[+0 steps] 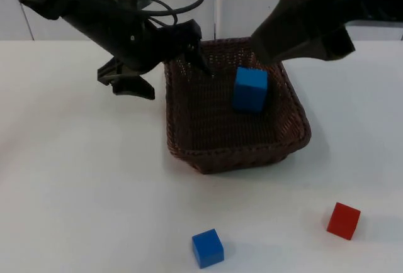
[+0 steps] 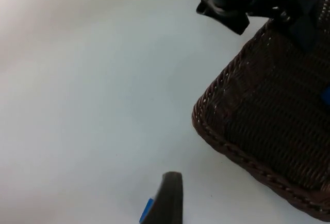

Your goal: Pick up the basket with the left hand and place the largest block into the basket with the right hand.

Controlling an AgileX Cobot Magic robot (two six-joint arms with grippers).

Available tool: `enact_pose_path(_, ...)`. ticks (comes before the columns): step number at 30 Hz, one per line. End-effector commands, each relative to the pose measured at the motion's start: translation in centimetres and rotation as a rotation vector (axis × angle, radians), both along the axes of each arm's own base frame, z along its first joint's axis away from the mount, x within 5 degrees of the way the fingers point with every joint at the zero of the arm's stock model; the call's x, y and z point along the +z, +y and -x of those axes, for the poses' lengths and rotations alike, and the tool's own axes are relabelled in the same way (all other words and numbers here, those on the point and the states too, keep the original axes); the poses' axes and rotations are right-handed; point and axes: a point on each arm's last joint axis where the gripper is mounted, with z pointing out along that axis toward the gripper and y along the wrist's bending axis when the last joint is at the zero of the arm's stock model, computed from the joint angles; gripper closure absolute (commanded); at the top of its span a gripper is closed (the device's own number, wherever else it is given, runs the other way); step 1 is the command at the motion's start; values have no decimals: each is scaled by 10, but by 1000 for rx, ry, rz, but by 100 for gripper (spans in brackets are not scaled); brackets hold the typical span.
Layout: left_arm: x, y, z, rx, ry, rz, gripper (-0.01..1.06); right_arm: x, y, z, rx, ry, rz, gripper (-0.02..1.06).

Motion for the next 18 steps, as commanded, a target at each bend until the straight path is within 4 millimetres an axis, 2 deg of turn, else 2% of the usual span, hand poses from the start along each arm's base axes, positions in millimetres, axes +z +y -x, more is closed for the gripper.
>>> enact_pose_path(1, 11, 4, 4, -32, 7, -37, 0, 4, 1, -1, 1, -36, -26, 28)
enact_pose_path(7, 12, 6, 11, -73, 39, -73, 0, 5, 1, -2, 4, -63, -30, 28)
enact_pose_path(18, 11, 18, 42, -46, 54, -116, 0, 7, 1, -2, -9, -65, -52, 28)
